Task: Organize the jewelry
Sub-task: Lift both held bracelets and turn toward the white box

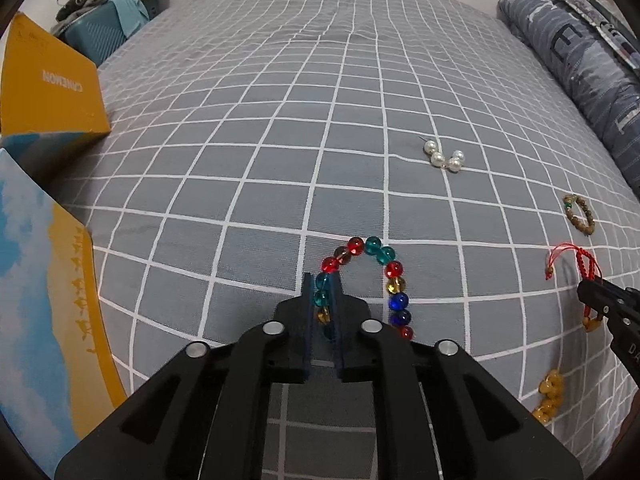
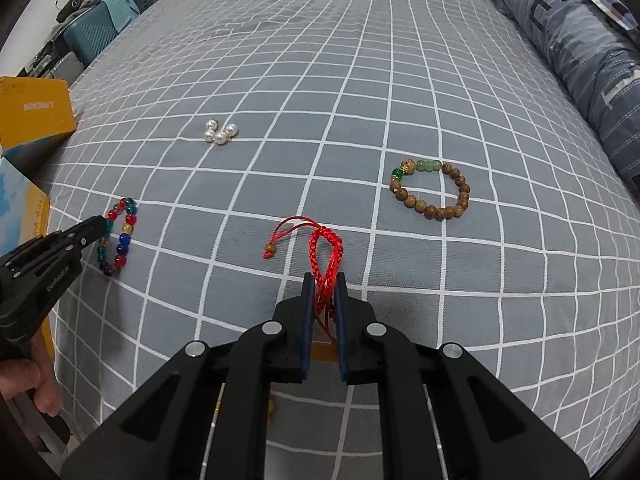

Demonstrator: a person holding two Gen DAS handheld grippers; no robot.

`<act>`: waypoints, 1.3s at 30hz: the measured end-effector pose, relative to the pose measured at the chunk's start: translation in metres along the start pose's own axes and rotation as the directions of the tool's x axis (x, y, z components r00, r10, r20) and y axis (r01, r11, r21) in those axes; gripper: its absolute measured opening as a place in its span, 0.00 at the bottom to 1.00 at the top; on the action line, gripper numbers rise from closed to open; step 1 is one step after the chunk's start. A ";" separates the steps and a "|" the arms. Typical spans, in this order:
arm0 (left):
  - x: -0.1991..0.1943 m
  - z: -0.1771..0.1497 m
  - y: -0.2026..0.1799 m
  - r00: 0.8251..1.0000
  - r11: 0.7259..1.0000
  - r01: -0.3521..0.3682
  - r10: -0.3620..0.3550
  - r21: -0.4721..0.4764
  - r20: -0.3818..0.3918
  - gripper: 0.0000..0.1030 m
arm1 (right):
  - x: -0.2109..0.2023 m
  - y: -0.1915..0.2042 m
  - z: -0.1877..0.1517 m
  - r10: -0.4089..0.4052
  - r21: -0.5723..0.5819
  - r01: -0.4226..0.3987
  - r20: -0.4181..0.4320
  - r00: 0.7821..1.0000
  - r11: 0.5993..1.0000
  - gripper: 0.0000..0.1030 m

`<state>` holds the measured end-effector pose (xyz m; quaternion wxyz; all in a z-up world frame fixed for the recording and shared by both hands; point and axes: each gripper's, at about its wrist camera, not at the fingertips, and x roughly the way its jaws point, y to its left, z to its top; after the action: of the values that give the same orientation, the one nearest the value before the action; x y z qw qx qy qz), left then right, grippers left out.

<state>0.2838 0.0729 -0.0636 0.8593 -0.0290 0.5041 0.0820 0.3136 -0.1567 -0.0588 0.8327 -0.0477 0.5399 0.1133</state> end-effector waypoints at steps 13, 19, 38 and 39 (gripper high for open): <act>0.011 0.000 -0.001 1.000 1.000 -0.008 0.008 0.002 -0.007 0.09 | 0.003 -0.003 0.000 0.001 0.008 -0.001 -0.005 1.000 1.000 0.09; 0.002 -0.002 -0.002 1.000 1.000 0.011 -0.011 0.004 0.018 0.09 | -0.002 -0.003 -0.001 -0.002 0.016 0.001 0.009 1.000 1.000 0.09; -0.083 -0.010 -0.013 0.977 0.997 0.072 -0.079 0.040 0.198 0.09 | -0.043 0.004 -0.014 -0.022 0.023 0.019 0.117 0.993 1.000 0.09; -0.090 -0.012 -0.013 0.974 0.997 0.071 -0.077 0.038 0.215 0.09 | -0.046 0.004 -0.016 -0.025 0.025 0.022 0.126 0.992 0.999 0.09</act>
<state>0.2327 0.0484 0.0091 0.9118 -0.0259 0.4073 0.0451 0.2809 -0.1621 -0.0233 0.8670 -0.0370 0.4868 0.1000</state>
